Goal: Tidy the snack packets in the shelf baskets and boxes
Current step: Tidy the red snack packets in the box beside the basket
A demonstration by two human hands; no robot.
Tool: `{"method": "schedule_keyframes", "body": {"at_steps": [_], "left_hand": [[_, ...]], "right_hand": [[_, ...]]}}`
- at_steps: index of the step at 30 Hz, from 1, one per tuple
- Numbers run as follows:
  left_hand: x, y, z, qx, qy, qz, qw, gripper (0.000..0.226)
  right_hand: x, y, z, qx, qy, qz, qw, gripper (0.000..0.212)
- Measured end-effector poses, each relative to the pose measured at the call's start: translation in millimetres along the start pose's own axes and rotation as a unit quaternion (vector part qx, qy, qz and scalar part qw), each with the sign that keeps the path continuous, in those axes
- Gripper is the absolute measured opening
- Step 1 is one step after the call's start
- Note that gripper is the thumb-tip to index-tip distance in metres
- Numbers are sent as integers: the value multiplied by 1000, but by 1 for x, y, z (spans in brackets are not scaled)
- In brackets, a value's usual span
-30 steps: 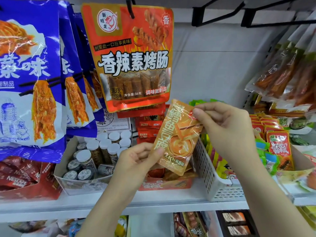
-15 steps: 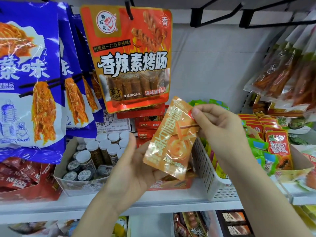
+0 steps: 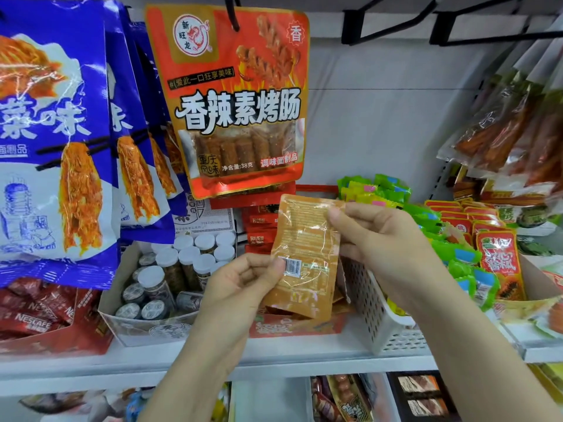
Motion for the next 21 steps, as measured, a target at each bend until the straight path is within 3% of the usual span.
{"method": "schedule_keyframes", "body": {"at_steps": [3, 10, 14, 18, 21], "left_hand": [[-2, 2, -2, 28, -12, 14, 999, 32], [-4, 8, -2, 17, -39, 7, 999, 32], [-5, 9, 1, -119, -118, -38, 985, 40], [-10, 3, 18, -197, -244, -112, 943, 39], [-8, -4, 22, -256, -210, -140, 933, 27]], "right_hand": [[0, 3, -2, -13, 41, -22, 999, 15], [-1, 1, -2, 15, 30, -18, 999, 17], [1, 0, 0, 132, -23, 4, 991, 25], [2, 2, 8, 211, -105, 11, 972, 26], [2, 3, 8, 178, -102, 9, 979, 22]]}}
Point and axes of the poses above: each hand's wrist, its own x-axis towards the middle knuckle, its own z-axis out of the palm, y = z × x, the point moved 1 cm from there along x, towards the middle knuckle, and after that the axes turned 12 degrees about -y, right-handed, at the moved point
